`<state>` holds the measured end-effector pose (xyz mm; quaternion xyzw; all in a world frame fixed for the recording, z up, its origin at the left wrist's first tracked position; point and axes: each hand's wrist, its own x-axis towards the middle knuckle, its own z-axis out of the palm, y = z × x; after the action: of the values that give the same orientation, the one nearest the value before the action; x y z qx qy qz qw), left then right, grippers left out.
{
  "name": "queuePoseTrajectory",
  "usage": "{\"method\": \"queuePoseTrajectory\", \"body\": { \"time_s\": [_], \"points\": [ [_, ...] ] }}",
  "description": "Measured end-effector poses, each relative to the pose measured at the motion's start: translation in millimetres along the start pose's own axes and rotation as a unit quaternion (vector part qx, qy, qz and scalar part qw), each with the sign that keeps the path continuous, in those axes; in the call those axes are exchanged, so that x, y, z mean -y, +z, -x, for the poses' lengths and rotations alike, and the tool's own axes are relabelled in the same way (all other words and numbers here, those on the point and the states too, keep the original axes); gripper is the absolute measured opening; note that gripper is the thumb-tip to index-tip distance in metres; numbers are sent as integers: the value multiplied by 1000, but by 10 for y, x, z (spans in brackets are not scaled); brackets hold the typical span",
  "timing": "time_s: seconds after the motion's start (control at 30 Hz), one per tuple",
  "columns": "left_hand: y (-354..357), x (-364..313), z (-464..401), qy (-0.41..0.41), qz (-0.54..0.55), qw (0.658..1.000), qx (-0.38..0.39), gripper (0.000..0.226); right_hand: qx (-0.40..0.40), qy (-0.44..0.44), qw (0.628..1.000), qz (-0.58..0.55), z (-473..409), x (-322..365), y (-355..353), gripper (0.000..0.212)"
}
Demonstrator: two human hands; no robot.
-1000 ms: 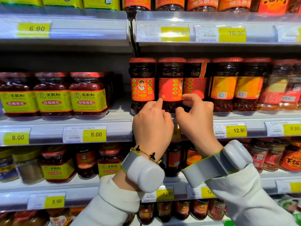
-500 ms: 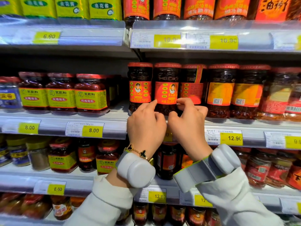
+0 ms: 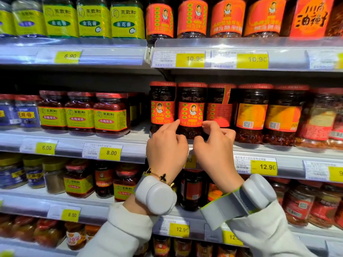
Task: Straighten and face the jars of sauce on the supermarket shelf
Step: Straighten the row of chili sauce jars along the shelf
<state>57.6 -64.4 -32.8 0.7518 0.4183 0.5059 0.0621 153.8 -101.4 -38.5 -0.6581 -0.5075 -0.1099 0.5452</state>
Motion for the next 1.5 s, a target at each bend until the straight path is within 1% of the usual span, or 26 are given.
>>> {"method": "queuePoseTrajectory", "body": {
  "time_s": [0.1, 0.27, 0.37, 0.43, 0.5, 0.6, 0.73, 0.97, 1.13, 1.27, 1.3, 1.4, 1.43, 1.5],
  "points": [
    [12, 15, 3, 0, -2, 1000, 6, 44, -13, -2, 1000, -1, 25, 1, 1, 40],
    [-8, -3, 4, 1, 23, 1000, 11, 45, -19, -26, 999, 14, 44, -2, -50, 44],
    [-49, -96, 74, 35, 39, 997, -49, 42, -70, -60, 994, 62, 45, -47, -167, 39],
    [-48, -203, 112, 74, 51, 994, -63, 38, -88, -68, 989, 100, 37, -107, -256, 38],
    [19, -325, 142, 90, 72, 993, -19, 39, -89, -67, 985, 135, 35, -185, -328, 41],
    [164, -417, 164, 93, 66, 992, 58, 45, -74, -63, 985, 143, 41, -228, -375, 44],
    [286, -443, 110, 63, 58, 988, 125, 49, -38, -71, 984, 161, 37, -252, -410, 48],
    [327, -467, 51, 35, 63, 986, 151, 52, 20, -51, 981, 186, 4, -255, -403, 54],
    [337, -547, 24, 22, 69, 976, 207, 61, 28, -53, 980, 189, 13, -257, -429, 53],
    [329, -571, -19, 10, 63, 969, 237, 63, 40, -38, 979, 198, 5, -231, -455, 57],
    [324, -572, -24, 7, 64, 968, 243, 63, 44, -34, 977, 207, 5, -225, -459, 55],
    [305, -563, -30, 0, 79, 966, 245, 64, 50, -31, 974, 218, -12, -193, -457, 36],
    [298, -559, -28, -6, 88, 967, 239, 64, 46, -29, 976, 211, -15, -186, -454, 33],
    [290, -551, -21, -19, 108, 968, 224, 66, 31, -26, 984, 175, -10, -174, -453, 36]
  ]
}}
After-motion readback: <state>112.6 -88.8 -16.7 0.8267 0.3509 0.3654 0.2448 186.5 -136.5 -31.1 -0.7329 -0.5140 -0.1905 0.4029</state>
